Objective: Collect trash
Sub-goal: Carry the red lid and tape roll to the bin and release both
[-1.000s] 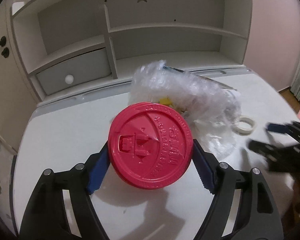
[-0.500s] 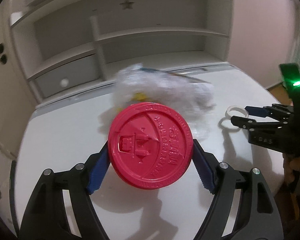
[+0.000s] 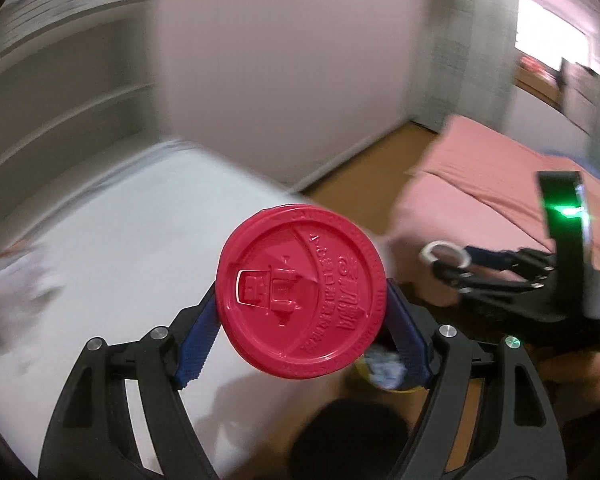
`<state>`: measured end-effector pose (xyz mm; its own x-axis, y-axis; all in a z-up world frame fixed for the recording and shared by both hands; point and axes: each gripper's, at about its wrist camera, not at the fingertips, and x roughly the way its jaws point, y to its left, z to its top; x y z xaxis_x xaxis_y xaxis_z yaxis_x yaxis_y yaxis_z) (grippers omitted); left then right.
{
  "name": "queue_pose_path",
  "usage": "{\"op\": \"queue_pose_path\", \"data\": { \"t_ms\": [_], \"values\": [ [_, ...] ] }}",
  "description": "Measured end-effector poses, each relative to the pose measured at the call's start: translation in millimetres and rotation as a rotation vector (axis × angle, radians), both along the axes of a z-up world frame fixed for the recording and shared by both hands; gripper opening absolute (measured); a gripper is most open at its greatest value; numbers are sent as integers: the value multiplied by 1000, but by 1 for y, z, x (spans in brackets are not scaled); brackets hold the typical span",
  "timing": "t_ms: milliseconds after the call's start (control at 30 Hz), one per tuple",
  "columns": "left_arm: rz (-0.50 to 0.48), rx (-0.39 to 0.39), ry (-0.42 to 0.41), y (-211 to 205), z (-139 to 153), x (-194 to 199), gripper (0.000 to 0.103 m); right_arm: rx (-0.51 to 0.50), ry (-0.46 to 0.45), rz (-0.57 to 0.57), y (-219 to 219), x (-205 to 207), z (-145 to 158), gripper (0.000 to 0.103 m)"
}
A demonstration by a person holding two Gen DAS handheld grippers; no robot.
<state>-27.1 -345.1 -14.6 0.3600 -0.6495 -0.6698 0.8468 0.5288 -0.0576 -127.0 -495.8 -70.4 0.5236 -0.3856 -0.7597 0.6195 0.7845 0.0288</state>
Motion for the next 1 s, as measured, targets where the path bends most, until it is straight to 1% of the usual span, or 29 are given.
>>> {"op": "queue_pose_path", "data": {
  "t_ms": [33, 167, 233, 300, 367, 400, 433, 500, 533, 667, 833, 1000],
  "values": [
    [-57, -1, 12, -23, -4, -16, 76, 9, 12, -47, -15, -17, -7, 50],
    [-188, 20, 9, -80, -22, -61, 76, 56, 36, -143, -57, -53, -28, 50],
    [-228, 53, 14, -103, -36, -78, 76, 81, 49, -177, -74, -63, -41, 49],
    [-251, 72, 28, -117, -47, -88, 76, 112, 66, -191, -87, -67, -55, 49],
    [-266, 96, 35, -129, -57, -94, 76, 145, 90, -194, -98, -66, -70, 47],
    [-269, 105, 38, -134, -62, -95, 76, 161, 104, -195, -103, -67, -78, 40],
    [-271, 113, 40, -139, -66, -94, 76, 180, 115, -194, -105, -69, -86, 28],
    [-269, 123, 46, -144, -73, -91, 76, 233, 130, -201, -111, -72, -100, 27],
    [-266, 126, 49, -146, -76, -89, 76, 245, 139, -200, -113, -71, -104, 24],
    [-248, 141, 66, -152, -81, -78, 76, 286, 151, -190, -112, -67, -112, 23],
    [-239, 151, 77, -159, -87, -70, 76, 281, 144, -188, -112, -67, -114, 23],
    [-236, 155, 88, -160, -85, -80, 76, 280, 141, -204, -115, -69, -112, 23]
  ]
}}
